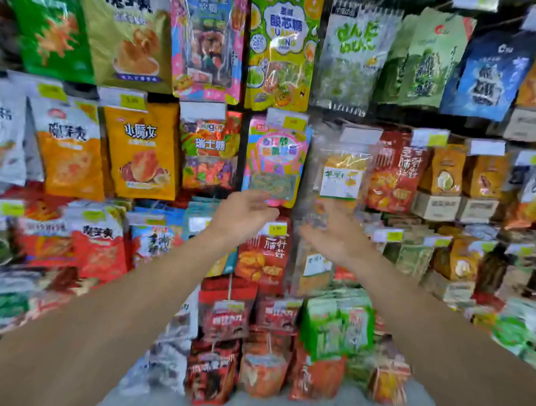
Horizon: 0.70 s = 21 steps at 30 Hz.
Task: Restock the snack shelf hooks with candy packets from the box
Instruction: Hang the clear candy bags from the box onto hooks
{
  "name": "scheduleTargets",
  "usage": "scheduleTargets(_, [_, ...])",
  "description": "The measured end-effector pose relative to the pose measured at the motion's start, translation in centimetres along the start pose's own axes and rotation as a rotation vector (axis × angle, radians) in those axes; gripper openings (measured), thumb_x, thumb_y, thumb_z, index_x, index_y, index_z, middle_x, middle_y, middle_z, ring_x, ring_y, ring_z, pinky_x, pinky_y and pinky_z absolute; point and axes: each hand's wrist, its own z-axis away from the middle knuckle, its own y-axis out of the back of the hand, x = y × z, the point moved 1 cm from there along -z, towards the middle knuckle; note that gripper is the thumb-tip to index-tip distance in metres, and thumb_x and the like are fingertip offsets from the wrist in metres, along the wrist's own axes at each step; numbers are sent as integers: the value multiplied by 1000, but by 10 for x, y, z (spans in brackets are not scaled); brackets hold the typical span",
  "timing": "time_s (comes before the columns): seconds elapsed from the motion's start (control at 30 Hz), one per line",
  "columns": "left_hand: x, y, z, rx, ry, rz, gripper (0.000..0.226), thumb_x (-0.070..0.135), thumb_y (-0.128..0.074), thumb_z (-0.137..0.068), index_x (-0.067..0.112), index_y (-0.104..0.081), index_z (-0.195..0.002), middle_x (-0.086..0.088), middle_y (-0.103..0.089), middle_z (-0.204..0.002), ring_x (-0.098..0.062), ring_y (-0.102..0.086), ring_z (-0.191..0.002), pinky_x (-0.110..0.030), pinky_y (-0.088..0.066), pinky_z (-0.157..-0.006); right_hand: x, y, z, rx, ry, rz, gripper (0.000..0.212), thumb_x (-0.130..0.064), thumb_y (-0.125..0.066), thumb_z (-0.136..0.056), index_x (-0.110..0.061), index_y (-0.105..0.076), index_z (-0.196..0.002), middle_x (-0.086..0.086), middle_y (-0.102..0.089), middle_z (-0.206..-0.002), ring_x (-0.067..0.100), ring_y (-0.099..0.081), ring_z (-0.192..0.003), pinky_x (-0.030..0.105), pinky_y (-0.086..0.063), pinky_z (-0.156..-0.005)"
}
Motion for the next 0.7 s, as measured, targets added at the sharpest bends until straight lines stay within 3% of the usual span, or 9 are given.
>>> scheduleTargets(0.1, [-40,2,53,-35,104,-19,72,44,-71,-61,11,-63,-124,-7,-66,-124,-17,-61,-116,-37,-43,-106,8,-56,41,-92,-21,5,66,-45,-66,-80,-19,-48,-138,6,-53,-134,26,-49,-127,31,-41,-101])
scheduleTargets(0.17, [-62,5,87,-56,149,-65,53,33,-74,-77,13,-63,-125,-6,-64,-126,-17,-59,-118,-35,-43,-105,11,-87,64,-137,-37,-17,69,-51,-63,-72,-21,-52,-134,4,-54,-131,24,-52,-124,35,-44,-102])
scheduleTargets(0.27, [-115,16,131,-63,223,-68,34,22,-69,-88,18,-64,-122,4,-64,-116,-9,-58,-110,-21,-46,-92,13,-140,102,-260,-53,-13,66,-39,-67,-79,-18,-48,-139,6,-52,-135,24,-50,-126,33,-42,-102])
scheduleTargets(0.5, [-247,56,185,-102,468,-35,50,27,-75,-83,14,-60,-128,1,-58,-130,-18,-55,-120,-42,-43,-104,5,-270,162,-551,-100,52,65,-45,-60,-79,-21,-46,-137,7,-48,-136,27,-47,-127,36,-42,-101])
scheduleTargets(0.6, [-298,77,202,-117,575,7,48,25,-72,-86,16,-58,-131,5,-57,-130,-17,-58,-115,-33,-46,-100,-4,-315,176,-666,-118,116,65,-39,-61,-86,-17,-40,-143,9,-38,-149,30,-40,-133,37,-38,-106])
scheduleTargets(0.7, [-369,111,213,-139,658,-18,47,27,-72,-86,19,-58,-131,4,-59,-128,-11,-58,-104,-21,-44,-86,-21,-382,176,-775,-177,147,65,-36,-60,-89,-14,-37,-146,10,-37,-149,31,-39,-134,37,-37,-106])
